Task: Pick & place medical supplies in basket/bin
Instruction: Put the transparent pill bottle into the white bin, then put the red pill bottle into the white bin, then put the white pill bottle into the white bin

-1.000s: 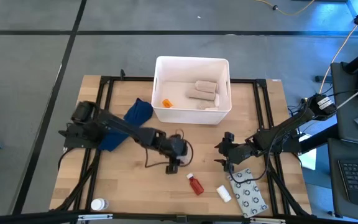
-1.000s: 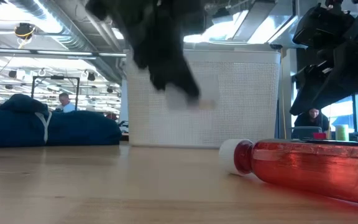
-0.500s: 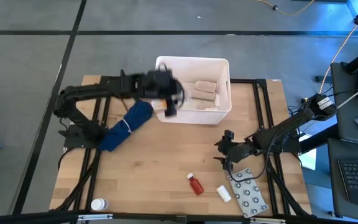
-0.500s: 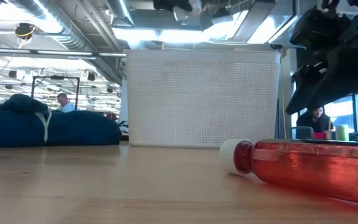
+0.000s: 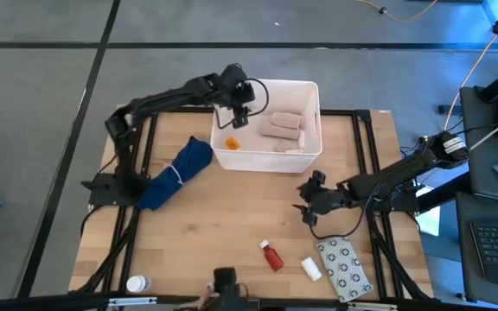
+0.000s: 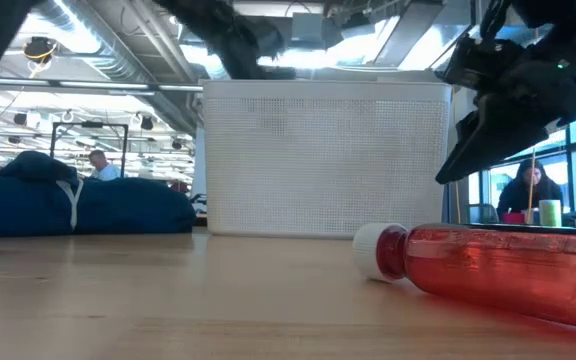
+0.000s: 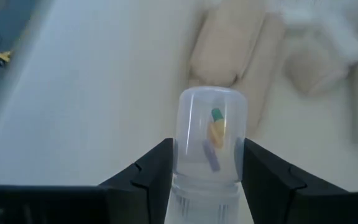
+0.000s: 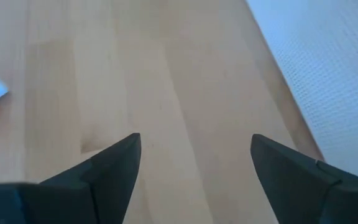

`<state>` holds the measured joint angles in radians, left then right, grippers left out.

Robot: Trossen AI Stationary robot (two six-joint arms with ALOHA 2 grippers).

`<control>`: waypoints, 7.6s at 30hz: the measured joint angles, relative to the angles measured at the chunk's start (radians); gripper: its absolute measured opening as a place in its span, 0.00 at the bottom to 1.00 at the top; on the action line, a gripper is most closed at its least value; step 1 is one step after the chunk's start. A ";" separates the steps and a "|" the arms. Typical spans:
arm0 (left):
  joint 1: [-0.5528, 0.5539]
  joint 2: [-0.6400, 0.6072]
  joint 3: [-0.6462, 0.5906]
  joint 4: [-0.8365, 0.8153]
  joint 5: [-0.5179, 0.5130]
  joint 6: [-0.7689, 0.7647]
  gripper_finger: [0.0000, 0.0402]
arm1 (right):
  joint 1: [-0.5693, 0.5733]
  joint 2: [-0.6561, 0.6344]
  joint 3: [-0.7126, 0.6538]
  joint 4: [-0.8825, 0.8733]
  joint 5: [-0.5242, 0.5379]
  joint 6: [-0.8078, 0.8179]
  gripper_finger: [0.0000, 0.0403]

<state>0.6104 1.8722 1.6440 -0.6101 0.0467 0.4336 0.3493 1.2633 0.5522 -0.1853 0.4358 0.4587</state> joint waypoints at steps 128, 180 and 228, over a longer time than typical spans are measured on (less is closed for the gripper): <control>-0.863 0.403 0.129 -0.031 0.211 0.014 0.31 | -0.025 0.000 0.000 -0.071 -0.125 0.138 0.75; -0.023 0.302 0.191 -0.357 -0.316 0.058 0.33 | -0.025 0.000 0.000 -0.073 -0.132 0.109 0.75; -0.666 -0.091 0.141 -0.373 -0.096 -0.043 0.42 | 0.111 0.023 0.294 -0.439 -0.249 0.477 0.67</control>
<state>-0.0560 1.7808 1.7851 -0.9834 -0.0491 0.3905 0.4603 1.2865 0.8466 -0.6241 0.1864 0.9362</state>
